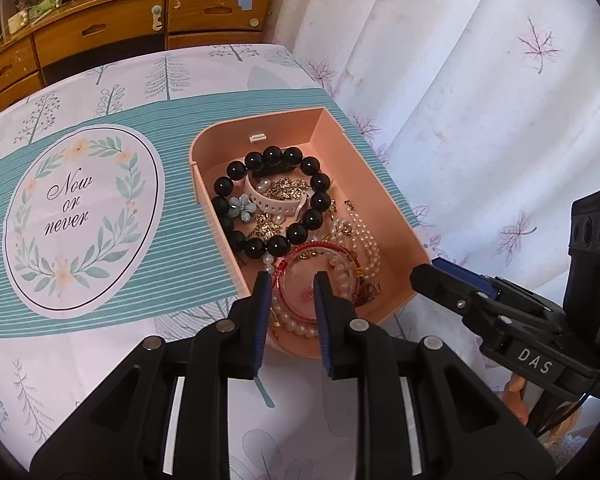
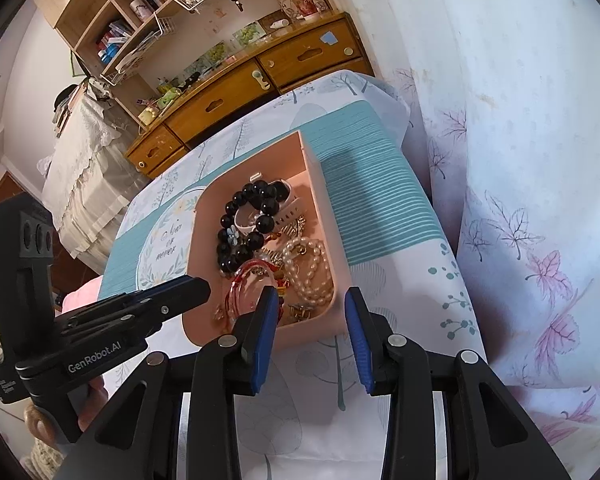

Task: Organize jewelry

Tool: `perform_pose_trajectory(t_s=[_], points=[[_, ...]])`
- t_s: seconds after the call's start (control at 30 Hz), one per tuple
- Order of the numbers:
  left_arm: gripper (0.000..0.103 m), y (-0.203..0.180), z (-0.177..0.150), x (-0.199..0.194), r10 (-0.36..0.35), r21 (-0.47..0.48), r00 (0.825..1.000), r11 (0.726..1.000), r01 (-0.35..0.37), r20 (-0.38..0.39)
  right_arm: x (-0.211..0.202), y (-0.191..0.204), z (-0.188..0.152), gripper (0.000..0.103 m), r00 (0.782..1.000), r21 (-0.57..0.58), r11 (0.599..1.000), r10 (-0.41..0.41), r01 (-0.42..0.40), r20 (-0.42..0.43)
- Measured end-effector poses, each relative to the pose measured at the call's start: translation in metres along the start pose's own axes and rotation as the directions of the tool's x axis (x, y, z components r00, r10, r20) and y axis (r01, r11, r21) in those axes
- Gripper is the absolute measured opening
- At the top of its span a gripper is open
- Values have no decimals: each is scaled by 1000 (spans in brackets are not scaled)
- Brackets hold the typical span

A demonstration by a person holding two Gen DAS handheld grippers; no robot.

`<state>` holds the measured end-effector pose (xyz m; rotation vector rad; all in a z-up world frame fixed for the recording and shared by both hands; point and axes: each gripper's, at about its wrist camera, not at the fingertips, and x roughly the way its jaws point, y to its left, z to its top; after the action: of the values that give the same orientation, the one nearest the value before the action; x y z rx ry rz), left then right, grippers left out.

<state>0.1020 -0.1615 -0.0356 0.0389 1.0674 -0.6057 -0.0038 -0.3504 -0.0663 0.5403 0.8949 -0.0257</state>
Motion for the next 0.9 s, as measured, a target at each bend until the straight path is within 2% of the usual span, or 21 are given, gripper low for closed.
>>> perform_pose_trajectory(t_s=[0.17,0.2,0.27,0.3,0.43,0.57,0.73,0.9], points=[[27,2,-1,-8,-18,-17,1000,1000,18,13,-4,6,-2,35,1000,-14,1000,0,0,18],[31,2,-2,-11,0,-20,1000,1000,1,20,-6,7,-2,35,1000,-17,1000,0,1,22],[49,4,-3,-16,29,-27,999,999,-28,42,-9,11,-3,35,1000,-26,1000,-1,2,30],[50,5,-4,-21,37,-34,997,999,-35,61,-10,12,-4,35,999,-30,1000,0,1,34],[51,13,-10,-33,51,-65,996,997,-46,76,-16,20,-6,35,999,-46,999,4,-2,41],[51,16,-22,-47,104,-74,990,993,-97,96,-20,31,-10,35,999,-68,998,4,-1,46],[53,17,-46,-66,201,-73,973,978,-194,111,-25,45,-20,35,999,-100,995,4,0,45],[59,24,-72,-80,263,-108,958,962,-251,115,-24,60,-35,35,1000,-137,991,10,-7,25]])
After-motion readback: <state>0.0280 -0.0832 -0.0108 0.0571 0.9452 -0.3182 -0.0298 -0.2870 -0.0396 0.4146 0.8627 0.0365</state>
